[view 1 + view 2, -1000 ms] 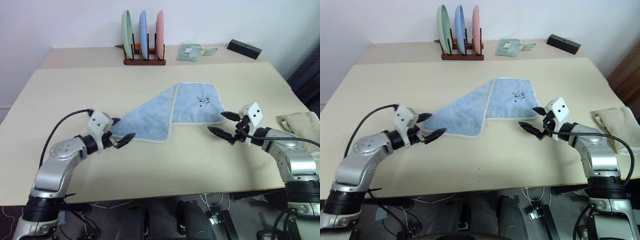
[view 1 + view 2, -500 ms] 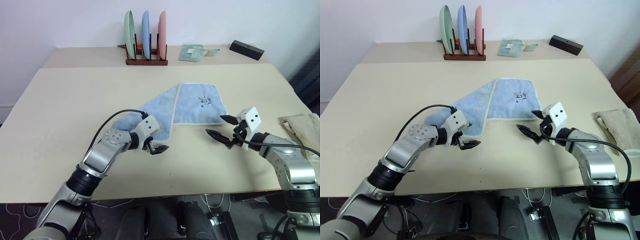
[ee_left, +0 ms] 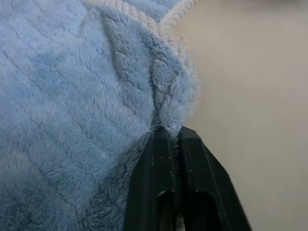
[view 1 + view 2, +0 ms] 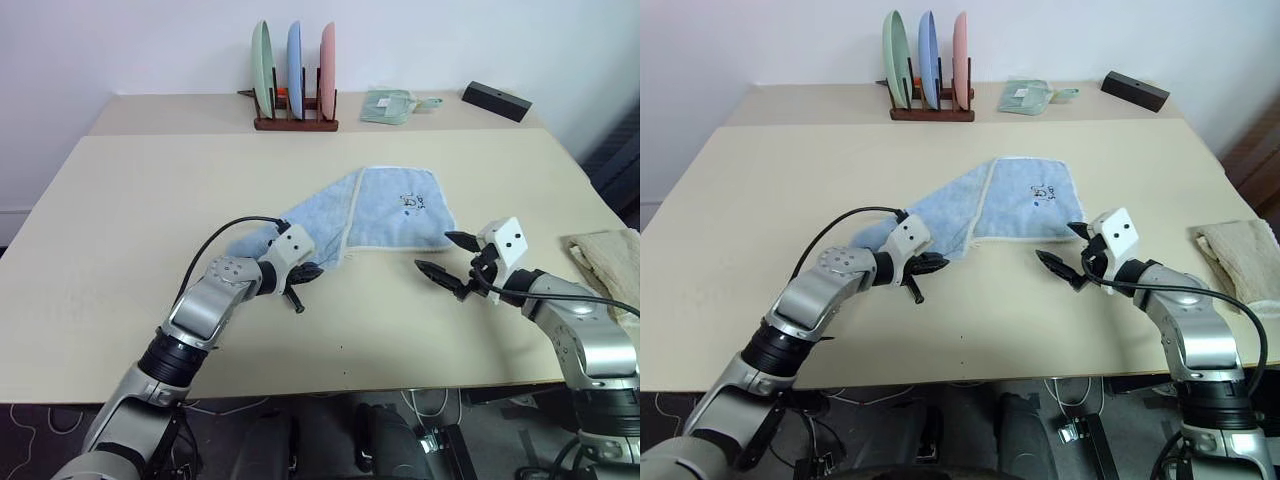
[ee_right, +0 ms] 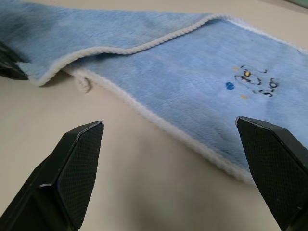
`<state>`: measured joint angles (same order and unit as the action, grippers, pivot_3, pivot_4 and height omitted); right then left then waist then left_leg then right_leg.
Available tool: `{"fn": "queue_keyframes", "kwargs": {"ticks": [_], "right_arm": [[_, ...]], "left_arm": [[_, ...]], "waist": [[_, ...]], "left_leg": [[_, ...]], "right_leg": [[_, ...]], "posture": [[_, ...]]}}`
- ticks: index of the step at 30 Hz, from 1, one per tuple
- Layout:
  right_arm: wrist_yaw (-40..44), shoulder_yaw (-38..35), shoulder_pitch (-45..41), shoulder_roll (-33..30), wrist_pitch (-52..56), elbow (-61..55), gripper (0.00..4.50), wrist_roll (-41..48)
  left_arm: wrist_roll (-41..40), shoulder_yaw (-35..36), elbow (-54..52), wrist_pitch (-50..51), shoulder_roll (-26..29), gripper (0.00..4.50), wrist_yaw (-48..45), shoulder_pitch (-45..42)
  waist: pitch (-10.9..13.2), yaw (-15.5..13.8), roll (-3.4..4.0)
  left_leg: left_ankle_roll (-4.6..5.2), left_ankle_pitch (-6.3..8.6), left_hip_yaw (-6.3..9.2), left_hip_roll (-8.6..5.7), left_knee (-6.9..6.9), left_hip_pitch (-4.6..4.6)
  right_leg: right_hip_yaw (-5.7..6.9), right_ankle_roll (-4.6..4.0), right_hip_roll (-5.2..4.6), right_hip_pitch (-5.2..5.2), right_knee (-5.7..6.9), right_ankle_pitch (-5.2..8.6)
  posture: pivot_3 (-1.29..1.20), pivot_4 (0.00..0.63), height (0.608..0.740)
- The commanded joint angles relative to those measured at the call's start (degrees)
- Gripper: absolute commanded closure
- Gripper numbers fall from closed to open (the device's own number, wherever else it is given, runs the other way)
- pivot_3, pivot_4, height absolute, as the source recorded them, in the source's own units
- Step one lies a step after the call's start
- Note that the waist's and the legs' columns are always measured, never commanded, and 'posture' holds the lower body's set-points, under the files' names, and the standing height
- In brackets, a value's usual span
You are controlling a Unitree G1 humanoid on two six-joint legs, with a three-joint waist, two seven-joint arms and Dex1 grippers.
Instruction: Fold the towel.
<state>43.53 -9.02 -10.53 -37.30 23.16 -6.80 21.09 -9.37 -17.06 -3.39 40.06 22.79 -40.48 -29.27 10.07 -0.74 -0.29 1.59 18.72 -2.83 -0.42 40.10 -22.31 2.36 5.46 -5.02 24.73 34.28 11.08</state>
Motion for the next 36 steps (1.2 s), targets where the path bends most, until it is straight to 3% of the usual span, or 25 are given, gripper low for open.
{"fn": "queue_keyframes", "kwargs": {"ticks": [1, 4, 10, 15, 18, 26, 30, 36], "right_arm": [[-0.1, -0.3, -0.1, 0.0, -0.2, -2.4, 0.00, 0.4], [0.7, 0.3, -1.0, -0.8, -0.5, -1.7, 0.00, -0.1], [3.5, 1.9, -6.4, -3.9, -2.1, 2.3, 0.00, -2.2], [5.5, 6.2, -13.1, -5.5, -6.5, 8.9, 0.00, -7.7], [5.3, 10.1, -17.8, -6.2, -12.0, 15.0, 0.00, -13.9], [5.7, 15.2, -22.2, -11.2, -27.8, 29.8, 0.00, -25.2], [1.0, 15.7, -24.3, -11.6, -34.0, 36.4, 0.00, -30.1], [-5.9, 15.9, -28.0, -8.0, -38.7, 43.0, 0.00, -32.8]], "left_arm": [[-0.7, 1.1, -1.5, -2.3, 0.3, 4.48, -1.2, 0.7], [-3.2, 1.9, -7.1, -7.5, 5.3, 4.48, -9.0, 3.3], [-12.7, 8.8, -18.6, -6.5, 24.6, 4.48, -26.4, 14.7], [-15.2, 14.0, -19.2, -7.2, 33.9, 4.48, -31.0, 22.9], [-11.3, 15.6, -17.4, -12.2, 37.6, 4.48, -31.0, 29.0], [-11.8, 22.1, -13.6, -14.9, 35.4, 4.48, -26.6, 33.1], [-12.6, 23.4, -11.5, -16.5, 31.8, 4.48, -23.6, 30.8], [-13.0, 27.8, -1.6, -15.3, 21.8, 4.48, -11.0, 19.7]], "waist": [[0.0, 0.0, 0.00], [0.0, 0.2, 0.00], [0.0, 1.1, 0.07], [0.0, 1.1, 0.07], [0.0, 1.4, 0.09], [0.1, 1.3, 0.13], [0.1, 1.5, 0.15], [0.1, 1.5, 0.17]], "left_leg": [[0.00, 0.00, 0.00, 0.00, 0.00, 0.00], [0.00, 0.00, 0.00, 0.00, 0.00, 0.00], [-0.07, -0.03, -0.07, 0.08, -0.07, -0.03], [-0.01, 0.00, -0.04, 0.06, -0.05, -0.02], [0.00, 0.01, -0.06, 0.05, -0.06, -0.03], [-0.01, 0.00, -0.10, 0.05, -0.07, -0.06], [-0.05, -0.02, -0.15, 0.06, -0.07, -0.04], [-0.32, -0.17, -0.15, 0.07, -0.06, -0.01]], "right_leg": [[0.00, 0.00, 0.00, 0.00, 0.00, 0.00], [0.00, 0.00, 0.00, 0.00, 0.00, 0.00], [-0.04, -0.08, 0.02, 0.16, 0.03, 0.04], [-0.03, -0.23, 0.00, 0.12, 0.02, 0.13], [-0.03, -0.23, 0.00, 0.13, 0.01, 0.13], [-0.03, -0.22, 0.00, 0.16, -0.01, 0.13], [-0.03, -0.19, 0.00, 0.16, 0.01, 0.11], [-0.03, -0.02, 0.01, 0.15, 0.08, 0.01]], "posture": [[0.00, 0.150, 0.740], [0.00, 0.150, 0.740], [0.00, 0.150, 0.740], [0.00, 0.150, 0.740], [0.00, 0.150, 0.740], [0.00, 0.150, 0.740], [0.00, 0.150, 0.740], [0.00, 0.150, 0.740]]}}
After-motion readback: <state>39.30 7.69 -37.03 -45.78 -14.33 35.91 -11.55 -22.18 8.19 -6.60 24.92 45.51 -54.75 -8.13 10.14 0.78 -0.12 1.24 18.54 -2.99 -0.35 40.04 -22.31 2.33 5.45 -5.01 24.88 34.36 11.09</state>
